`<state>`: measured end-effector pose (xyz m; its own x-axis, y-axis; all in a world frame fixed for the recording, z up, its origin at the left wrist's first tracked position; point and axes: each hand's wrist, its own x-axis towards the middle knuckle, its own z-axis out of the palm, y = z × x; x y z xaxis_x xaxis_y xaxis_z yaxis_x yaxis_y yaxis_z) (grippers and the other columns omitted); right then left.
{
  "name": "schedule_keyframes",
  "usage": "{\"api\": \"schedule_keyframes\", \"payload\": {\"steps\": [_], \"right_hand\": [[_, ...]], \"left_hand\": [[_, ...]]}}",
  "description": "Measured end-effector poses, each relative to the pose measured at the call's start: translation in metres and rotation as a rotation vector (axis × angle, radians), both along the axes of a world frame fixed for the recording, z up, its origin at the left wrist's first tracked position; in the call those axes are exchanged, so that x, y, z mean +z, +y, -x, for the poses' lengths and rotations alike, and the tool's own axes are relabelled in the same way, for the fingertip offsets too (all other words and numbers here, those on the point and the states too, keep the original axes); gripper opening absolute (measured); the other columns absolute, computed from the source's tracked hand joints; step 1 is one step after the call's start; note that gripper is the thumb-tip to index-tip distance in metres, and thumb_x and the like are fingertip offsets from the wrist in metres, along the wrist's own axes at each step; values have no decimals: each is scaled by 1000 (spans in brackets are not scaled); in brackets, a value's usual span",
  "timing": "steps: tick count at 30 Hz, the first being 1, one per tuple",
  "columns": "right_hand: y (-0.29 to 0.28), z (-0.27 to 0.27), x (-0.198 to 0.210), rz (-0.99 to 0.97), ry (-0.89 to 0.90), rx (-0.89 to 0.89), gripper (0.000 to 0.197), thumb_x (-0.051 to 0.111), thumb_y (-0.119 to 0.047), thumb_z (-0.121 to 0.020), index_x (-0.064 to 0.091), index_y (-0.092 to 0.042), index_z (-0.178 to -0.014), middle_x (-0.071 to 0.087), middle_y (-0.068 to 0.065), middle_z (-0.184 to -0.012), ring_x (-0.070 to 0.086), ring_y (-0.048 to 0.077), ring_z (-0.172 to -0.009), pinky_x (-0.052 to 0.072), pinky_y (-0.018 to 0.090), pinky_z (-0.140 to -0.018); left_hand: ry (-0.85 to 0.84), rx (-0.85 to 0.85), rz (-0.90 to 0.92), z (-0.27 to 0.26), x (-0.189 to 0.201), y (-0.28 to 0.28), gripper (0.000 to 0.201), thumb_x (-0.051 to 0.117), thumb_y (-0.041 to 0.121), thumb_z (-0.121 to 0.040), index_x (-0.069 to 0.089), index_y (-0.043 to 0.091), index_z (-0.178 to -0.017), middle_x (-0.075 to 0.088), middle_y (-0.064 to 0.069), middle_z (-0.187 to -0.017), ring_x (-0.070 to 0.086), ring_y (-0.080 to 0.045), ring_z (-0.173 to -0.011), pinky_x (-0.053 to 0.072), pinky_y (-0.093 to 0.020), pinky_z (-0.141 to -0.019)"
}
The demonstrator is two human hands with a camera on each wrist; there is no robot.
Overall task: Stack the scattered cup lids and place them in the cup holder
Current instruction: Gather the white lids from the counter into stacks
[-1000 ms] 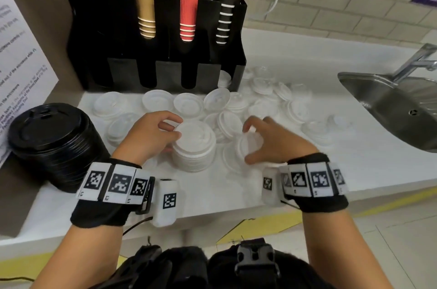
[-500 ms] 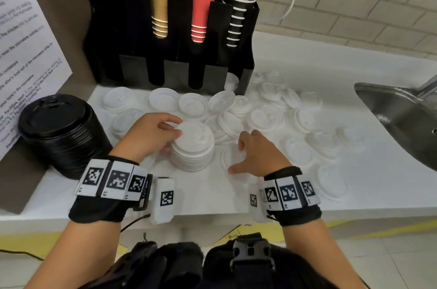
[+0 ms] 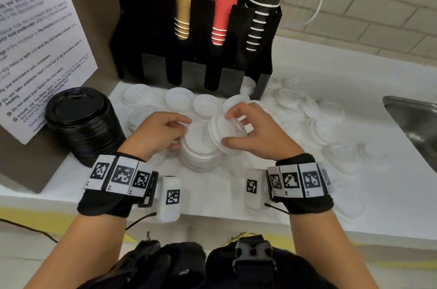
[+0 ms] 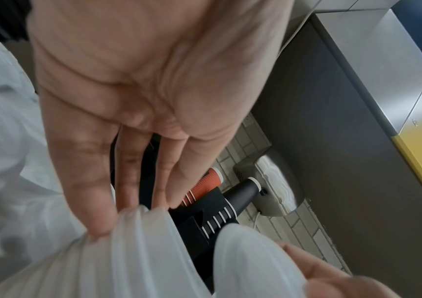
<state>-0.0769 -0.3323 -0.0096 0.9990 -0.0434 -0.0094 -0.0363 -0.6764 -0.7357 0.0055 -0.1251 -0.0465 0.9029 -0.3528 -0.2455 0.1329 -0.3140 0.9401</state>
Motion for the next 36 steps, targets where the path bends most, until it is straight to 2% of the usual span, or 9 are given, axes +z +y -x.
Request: {"api": "schedule_keyframes", "payload": {"steps": [2, 8, 16, 21, 25, 28, 31, 34, 36], "right_hand": [[12, -8, -8, -2, -8, 23, 45, 80, -23, -71, 58, -25, -110, 46, -3, -114, 48, 9, -101, 43, 21, -82], [32, -15, -24, 100, -44, 82, 51, 81, -28, -70, 59, -27, -116, 46, -6, -117, 45, 7, -106, 32, 4, -81], [48, -15, -25, 133, -43, 47, 54, 82, -25, -67, 61, -23, -117, 45, -3, -119, 46, 14, -112, 38, 22, -95], [49, -11, -26, 131, -28, 99, 55, 85, -31, -67, 62, -25, -116, 45, -6, -120, 43, 9, -113, 34, 15, -94], [11, -20, -9, -35, -211, -175, 29, 71, -23, -85, 65, -18, -113, 57, -1, -118, 53, 10, -105, 38, 13, -84], [-27, -34, 2, 146, -134, -274, 30, 58, -8, -92, 62, -15, -120, 59, 1, -124, 55, 14, -107, 35, 11, -84], [-33, -50, 2, 272, 113, -9, 44, 64, -5, -85, 59, -17, -127, 57, -2, -130, 52, 17, -120, 36, 15, -92], [-20, -68, -7, 494, 319, 168, 69, 78, -26, -74, 47, -33, -135, 50, -5, -138, 41, 19, -129, 34, 33, -108], [-13, -76, -14, 769, 375, 223, 80, 80, -42, -68, 40, -41, -138, 46, -4, -139, 33, 23, -131, 28, 45, -108]], "left_hand": [[7, 4, 19, 0, -2, 2, 22, 59, 2, -93, 69, 14, -108, 63, -7, -90, 65, -20, -87, 59, -21, -66], [107, 0, 70, -2, -3, 5, 20, 52, 6, -98, 68, 9, -110, 68, -15, -107, 67, -21, -86, 59, -21, -65], [159, -47, 66, -4, -1, 9, 20, 61, 12, -94, 67, 9, -113, 69, -16, -107, 68, -21, -88, 59, -22, -64], [137, -70, 40, -4, -2, 9, 24, 66, 5, -89, 65, 13, -112, 63, -14, -93, 65, -21, -87, 59, -23, -64], [121, -71, 63, -6, -3, 12, 24, 67, 4, -88, 65, 14, -110, 62, -7, -87, 63, -17, -79, 59, -22, -62], [109, -82, 69, -8, -3, 13, 24, 67, 4, -88, 65, 17, -108, 62, -3, -84, 64, -14, -75, 59, -22, -63], [101, -97, 63, -8, -4, 12, 24, 67, 4, -88, 65, 17, -108, 62, -2, -85, 64, -15, -77, 58, -22, -62], [94, -110, 57, -9, -4, 11, 22, 67, 5, -89, 65, 17, -107, 63, -4, -88, 65, -18, -76, 57, -20, -58], [92, -115, 60, -10, -4, 11, 22, 67, 5, -88, 65, 18, -105, 63, -4, -87, 65, -17, -75, 56, -19, -57]]}}
